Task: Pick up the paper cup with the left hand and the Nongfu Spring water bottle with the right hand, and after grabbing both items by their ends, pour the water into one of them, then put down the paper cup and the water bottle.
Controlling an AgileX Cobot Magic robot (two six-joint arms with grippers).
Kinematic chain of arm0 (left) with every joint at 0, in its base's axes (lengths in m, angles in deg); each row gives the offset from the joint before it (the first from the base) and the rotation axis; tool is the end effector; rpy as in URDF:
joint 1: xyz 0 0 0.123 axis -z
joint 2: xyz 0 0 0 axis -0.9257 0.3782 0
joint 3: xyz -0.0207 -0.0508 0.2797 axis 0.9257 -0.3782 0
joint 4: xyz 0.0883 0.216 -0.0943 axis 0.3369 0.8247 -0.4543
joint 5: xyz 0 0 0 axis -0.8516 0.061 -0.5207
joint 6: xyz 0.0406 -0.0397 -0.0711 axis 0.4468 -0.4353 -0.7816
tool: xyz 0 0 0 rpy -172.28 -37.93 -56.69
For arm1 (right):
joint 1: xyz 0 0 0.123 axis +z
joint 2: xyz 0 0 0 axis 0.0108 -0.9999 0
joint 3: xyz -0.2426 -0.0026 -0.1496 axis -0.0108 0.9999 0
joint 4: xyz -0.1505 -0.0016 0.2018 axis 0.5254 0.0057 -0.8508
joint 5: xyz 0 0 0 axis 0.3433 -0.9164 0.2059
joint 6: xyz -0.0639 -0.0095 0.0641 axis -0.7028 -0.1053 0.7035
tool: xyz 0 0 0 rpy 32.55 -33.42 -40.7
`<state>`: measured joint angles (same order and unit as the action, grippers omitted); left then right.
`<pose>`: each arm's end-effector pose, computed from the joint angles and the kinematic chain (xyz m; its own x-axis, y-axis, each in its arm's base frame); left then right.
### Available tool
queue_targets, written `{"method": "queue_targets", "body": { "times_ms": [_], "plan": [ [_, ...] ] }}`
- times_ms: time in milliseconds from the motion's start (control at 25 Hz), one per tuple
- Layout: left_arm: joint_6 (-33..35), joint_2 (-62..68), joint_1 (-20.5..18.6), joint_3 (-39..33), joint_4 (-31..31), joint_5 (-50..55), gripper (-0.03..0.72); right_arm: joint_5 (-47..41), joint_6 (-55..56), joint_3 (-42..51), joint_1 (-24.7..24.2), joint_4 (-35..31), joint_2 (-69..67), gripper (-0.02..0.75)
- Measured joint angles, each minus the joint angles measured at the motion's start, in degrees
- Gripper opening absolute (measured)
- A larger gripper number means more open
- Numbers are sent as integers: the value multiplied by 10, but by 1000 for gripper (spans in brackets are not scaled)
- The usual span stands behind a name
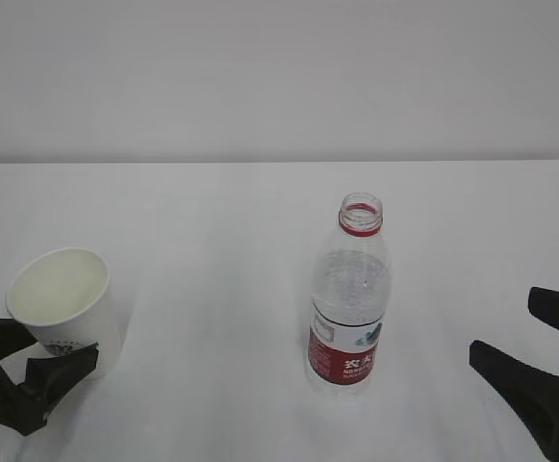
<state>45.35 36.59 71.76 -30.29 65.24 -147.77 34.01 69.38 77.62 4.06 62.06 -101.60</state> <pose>0.1940 -0.0546 0.0870 -0.4118 0.2054 -0.8878 0.5398 0.8399 -0.0561 0.1286 0.0535 0.1684 -0.1357 -0.2386 -0.9616 -0.5767 0.8082 -0.1192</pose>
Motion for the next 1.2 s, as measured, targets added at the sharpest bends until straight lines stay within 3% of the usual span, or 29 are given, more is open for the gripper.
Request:
{"method": "queue_targets", "body": {
  "times_ms": [680,880,1200],
  "plan": [
    [1,0,0,27,6,0,613,0,1,0,0,0,0,591],
    [-5,11,0,31,18,0,678,0,1,0,0,0,0,591],
    [-16,55,0,45,22,0,692,0,1,0,0,0,0,591]
  ]
}}
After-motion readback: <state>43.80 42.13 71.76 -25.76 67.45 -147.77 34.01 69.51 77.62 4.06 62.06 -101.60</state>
